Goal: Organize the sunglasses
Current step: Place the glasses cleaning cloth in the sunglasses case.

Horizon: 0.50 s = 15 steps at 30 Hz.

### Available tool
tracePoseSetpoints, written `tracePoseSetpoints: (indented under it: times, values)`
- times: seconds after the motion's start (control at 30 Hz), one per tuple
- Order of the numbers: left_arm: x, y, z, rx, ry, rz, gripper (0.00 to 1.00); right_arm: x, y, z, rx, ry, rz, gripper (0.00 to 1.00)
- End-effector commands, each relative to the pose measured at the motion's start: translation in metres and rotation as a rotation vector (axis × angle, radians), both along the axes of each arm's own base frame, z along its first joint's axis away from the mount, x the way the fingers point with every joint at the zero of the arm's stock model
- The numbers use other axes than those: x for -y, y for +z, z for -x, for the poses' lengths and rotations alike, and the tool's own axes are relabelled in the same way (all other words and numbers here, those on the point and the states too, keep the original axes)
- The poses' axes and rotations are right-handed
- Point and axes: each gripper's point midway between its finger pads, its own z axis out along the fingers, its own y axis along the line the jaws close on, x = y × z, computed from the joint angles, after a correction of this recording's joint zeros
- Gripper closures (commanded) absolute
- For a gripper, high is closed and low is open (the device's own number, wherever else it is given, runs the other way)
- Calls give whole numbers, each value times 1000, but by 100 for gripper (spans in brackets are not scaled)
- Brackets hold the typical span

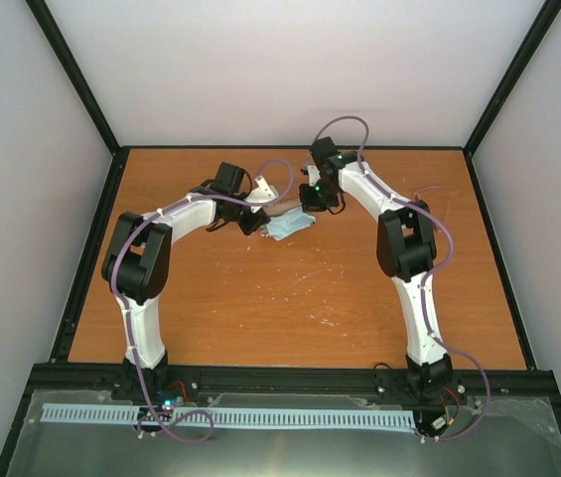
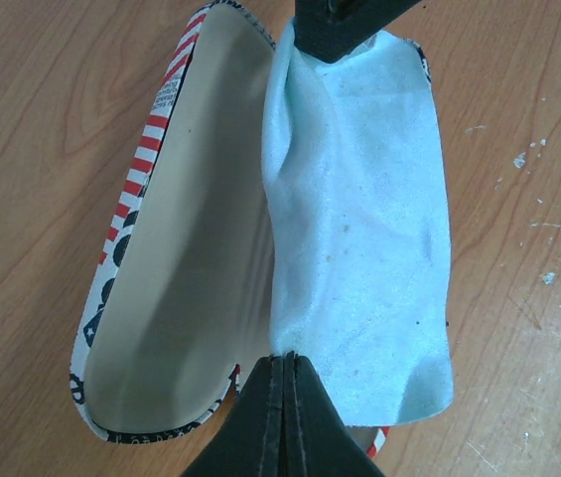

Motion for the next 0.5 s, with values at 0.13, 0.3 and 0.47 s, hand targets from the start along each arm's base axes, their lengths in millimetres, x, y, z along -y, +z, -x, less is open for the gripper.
tracePoseSetpoints:
  times: [0.13, 0.3, 0.47]
  values:
    - [0, 2, -15, 0, -15, 27, 99, -12, -8, -3, -21, 32, -16, 97]
    - [0, -2, -18, -5, -17, 26, 100, -13, -15, -2, -38, 38, -15, 97]
    - [1, -8, -20, -11, -19, 22, 100, -12, -18, -3, -34, 37, -10, 97]
